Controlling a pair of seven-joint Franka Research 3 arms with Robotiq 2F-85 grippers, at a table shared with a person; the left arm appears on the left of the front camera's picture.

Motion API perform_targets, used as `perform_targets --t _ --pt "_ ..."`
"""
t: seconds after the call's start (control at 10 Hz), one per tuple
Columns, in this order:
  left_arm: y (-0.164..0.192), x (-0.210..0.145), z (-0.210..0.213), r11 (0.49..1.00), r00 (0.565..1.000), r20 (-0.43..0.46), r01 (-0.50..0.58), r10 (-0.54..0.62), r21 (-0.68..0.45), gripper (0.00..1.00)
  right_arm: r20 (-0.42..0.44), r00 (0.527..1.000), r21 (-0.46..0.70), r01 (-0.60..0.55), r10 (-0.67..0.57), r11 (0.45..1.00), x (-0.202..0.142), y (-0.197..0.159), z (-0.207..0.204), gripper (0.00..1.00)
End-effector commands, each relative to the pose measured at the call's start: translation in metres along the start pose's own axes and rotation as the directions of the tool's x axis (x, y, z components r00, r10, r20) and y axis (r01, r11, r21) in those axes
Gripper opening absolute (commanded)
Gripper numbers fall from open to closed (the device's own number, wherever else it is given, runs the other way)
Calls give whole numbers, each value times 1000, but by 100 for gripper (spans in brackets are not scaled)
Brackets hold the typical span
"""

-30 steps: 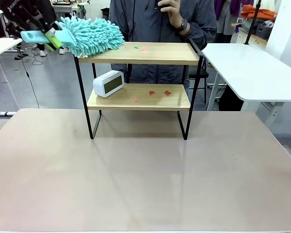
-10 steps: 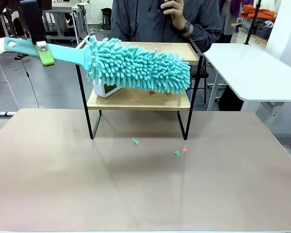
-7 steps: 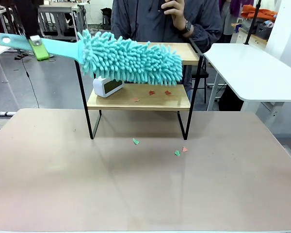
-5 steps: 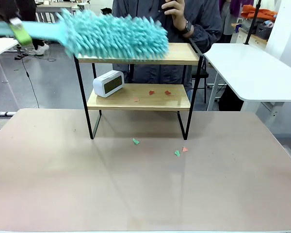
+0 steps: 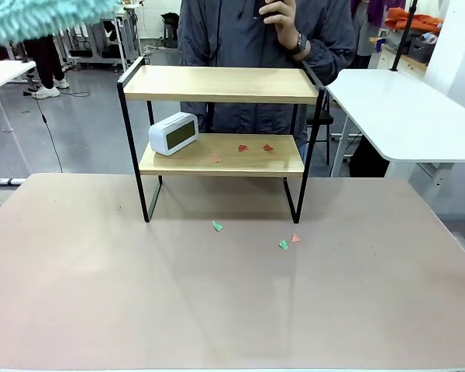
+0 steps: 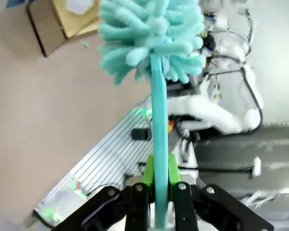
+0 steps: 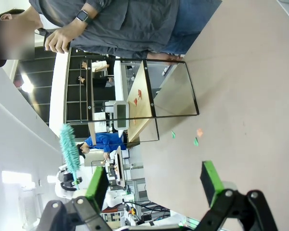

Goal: Clean the shelf.
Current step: Clean the specific tier of the Shelf with the Duster once objects are removed, then clean the remaining tier of the Shelf with the Duster once objects are removed.

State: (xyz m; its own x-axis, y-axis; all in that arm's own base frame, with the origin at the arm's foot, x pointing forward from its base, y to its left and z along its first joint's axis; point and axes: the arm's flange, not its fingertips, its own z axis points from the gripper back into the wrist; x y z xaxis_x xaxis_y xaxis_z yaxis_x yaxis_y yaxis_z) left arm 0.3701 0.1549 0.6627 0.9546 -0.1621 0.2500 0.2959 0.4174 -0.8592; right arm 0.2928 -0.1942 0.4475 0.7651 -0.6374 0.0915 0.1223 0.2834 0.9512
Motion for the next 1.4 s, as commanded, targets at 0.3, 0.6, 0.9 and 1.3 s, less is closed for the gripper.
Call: perform_targets --t 0.3,0.6,0.9,1.3 --pt "161 20 -89 923 931 32 -354 362 -147 12 15 1000 31 -24 23 999 2 0 -2 100" --pt "186 12 -106 909 916 8 -396 401 -131 12 15 1000 31 -24 23 999 2 0 -2 100" --pt "186 12 -106 909 916 8 -396 401 -131 12 15 1000 31 -24 23 999 2 0 -2 100" --pt "186 12 -106 909 916 8 -396 401 -131 12 15 1000 31 -24 23 999 2 0 -2 100"
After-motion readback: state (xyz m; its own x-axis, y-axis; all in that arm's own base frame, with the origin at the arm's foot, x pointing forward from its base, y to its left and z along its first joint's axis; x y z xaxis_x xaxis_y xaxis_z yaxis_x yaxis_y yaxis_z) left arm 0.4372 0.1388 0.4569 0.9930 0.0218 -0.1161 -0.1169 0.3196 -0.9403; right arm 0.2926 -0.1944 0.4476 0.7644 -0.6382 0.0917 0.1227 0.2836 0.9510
